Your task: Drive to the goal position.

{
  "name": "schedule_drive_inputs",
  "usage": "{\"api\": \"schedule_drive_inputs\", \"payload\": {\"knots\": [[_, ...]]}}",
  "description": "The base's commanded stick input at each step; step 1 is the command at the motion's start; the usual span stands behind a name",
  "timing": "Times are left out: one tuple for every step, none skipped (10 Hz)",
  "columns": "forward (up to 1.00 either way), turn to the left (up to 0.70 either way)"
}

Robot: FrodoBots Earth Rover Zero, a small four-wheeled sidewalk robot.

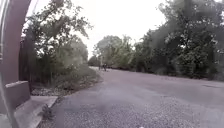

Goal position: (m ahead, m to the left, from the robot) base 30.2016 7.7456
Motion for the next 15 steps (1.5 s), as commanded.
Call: {"api": "schedule_drive_inputs", "payload": {"knots": [[0.06, 0.0], [0.06, 0.0], [0.07, 0.0], [0.06, 0.0], [0.06, 0.0], [0.07, 0.0], [0.06, 0.0], [0.07, 0.0], [0.06, 0.0], [0.07, 0.0], [0.07, 0.0], [0.06, 0.0], [0.06, 0.0], [0.06, 0.0], [0.06, 0.0]]}}
